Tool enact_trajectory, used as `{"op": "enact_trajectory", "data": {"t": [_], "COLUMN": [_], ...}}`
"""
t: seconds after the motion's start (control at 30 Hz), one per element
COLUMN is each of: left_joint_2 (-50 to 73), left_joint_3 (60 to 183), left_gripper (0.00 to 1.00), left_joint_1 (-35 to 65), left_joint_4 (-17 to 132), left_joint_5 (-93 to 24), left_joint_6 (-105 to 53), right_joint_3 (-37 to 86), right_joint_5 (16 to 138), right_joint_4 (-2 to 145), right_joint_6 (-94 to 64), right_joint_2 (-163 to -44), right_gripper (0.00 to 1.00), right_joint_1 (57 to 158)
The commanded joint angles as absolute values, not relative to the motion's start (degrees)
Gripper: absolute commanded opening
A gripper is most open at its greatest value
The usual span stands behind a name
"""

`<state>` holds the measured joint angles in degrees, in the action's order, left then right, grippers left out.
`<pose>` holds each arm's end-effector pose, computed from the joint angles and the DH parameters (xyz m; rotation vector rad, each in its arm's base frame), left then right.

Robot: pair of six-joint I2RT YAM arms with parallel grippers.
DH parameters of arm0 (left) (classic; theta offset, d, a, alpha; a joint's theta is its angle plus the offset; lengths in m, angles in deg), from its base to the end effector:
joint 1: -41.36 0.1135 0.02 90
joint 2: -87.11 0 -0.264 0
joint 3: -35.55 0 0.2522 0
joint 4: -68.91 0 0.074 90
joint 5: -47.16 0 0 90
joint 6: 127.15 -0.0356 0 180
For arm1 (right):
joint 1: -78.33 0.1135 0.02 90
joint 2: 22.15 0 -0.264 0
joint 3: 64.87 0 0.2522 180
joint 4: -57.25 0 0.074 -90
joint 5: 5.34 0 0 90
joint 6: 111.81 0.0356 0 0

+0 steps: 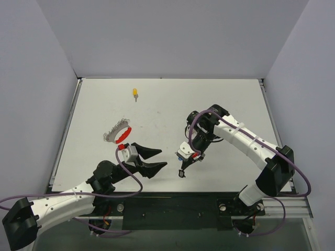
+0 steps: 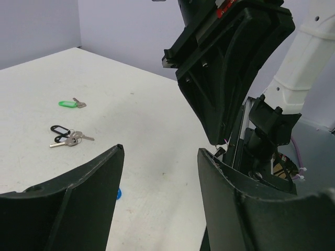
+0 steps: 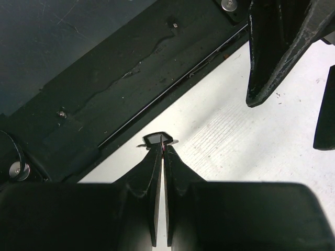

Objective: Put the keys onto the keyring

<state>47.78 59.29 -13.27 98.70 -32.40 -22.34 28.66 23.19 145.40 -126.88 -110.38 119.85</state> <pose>0.0899 -0.1378 0.2398 0.6358 1.2694 -1.1375 0.1846 0.2052 0.3104 -2.1900 0.5695 1.0686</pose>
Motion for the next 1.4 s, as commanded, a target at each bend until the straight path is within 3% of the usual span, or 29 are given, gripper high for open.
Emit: {"op": "enact_trajectory", "data": {"t": [0.0, 0.93, 1.2, 1.37], "left_joint_2": [48.4, 50.8, 55.6, 55.6], "left_joint_3": [58.5, 57.0, 57.3, 57.8], "left_gripper": [0.68, 0.68, 0.71, 0.71], "left_joint_1": [-13.0, -13.0, -13.0, -13.0], "left_joint_4": [101.5, 100.4, 94.2, 93.6], "left_joint_5": [-31.6, -35.3, -41.3, -42.4], "left_joint_6": [-24.0, -23.5, -23.2, -24.0], "right_joint_3": [29.0, 29.1, 23.0, 17.8], "right_joint_5": [21.5, 21.0, 21.0, 25.1], "right_joint_4": [161.2, 161.1, 160.9, 159.9], "right_joint_6": [-127.8, -125.1, -115.6, -110.5], "right_joint_2": [-109.2, -110.8, -109.1, -108.2], "right_gripper": [0.00, 0.00, 0.00, 0.00], "right_joint_1": [120.2, 119.2, 98.4, 78.4]}}
